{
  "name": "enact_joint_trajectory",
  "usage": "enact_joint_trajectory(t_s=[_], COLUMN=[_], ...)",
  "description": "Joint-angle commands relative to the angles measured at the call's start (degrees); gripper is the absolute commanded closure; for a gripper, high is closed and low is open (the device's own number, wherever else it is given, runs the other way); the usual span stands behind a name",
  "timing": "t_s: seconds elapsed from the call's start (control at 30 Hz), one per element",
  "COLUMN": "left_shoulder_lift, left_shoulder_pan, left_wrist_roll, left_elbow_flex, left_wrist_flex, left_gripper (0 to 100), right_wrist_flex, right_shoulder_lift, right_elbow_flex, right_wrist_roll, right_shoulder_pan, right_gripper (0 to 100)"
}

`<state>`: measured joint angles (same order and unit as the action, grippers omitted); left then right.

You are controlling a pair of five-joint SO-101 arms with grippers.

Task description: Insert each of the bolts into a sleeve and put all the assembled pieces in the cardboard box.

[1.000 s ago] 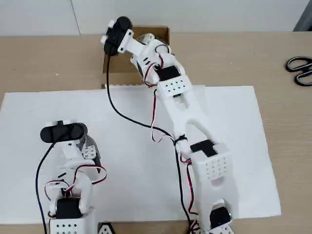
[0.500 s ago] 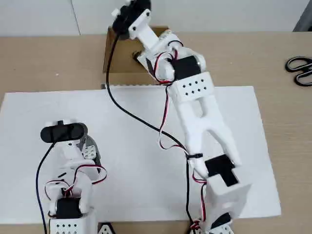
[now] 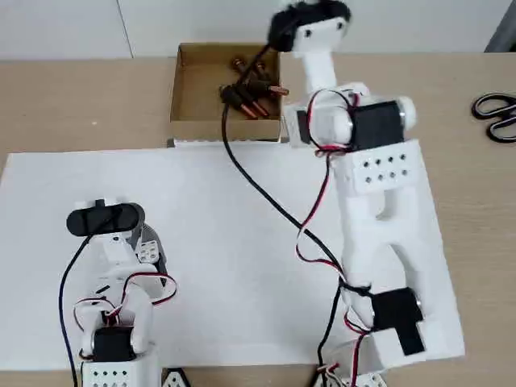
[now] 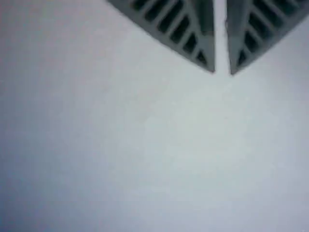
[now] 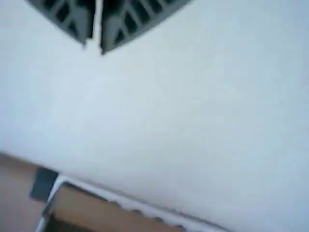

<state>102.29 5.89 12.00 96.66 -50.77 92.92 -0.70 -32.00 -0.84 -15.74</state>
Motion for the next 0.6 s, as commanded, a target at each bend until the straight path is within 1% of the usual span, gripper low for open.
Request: enact_joint_trajectory(t_s=[0.0, 0.1, 0.2, 0.27, 0.4, 0.57], left_shoulder_lift=[0.4, 0.4, 0.4, 0.4, 0.4, 0.4], left_shoulder_pan=[0.0, 0.0, 0.0, 0.0, 0.0, 0.0], left_wrist_roll=[0.3, 0.3, 0.3, 0.3, 0.3, 0.3], left_elbow_flex=[-0.3, -0.3, -0.3, -0.3, -0.3, -0.3], left_wrist_flex=[1.2, 1.2, 1.2, 1.2, 1.2, 1.2], left_gripper=[99, 99, 99, 99, 99, 99], right_wrist_flex=[2.8, 2.9, 2.0, 0.0, -6.4, -19.6], right_shoulder_lift=[-4.6, -8.2, -13.9, -19.2, -30.5, -44.8], right_elbow_flex=[-1.8, 4.0, 13.5, 20.5, 36.5, 61.3], right_wrist_roll=[-6.2, -7.7, -10.2, -10.3, -9.9, -9.9], right_shoulder_pan=[1.7, 2.2, 1.8, 2.0, 2.2, 2.8], right_gripper=[99.5, 99.5, 99.5, 99.5, 99.5, 99.5])
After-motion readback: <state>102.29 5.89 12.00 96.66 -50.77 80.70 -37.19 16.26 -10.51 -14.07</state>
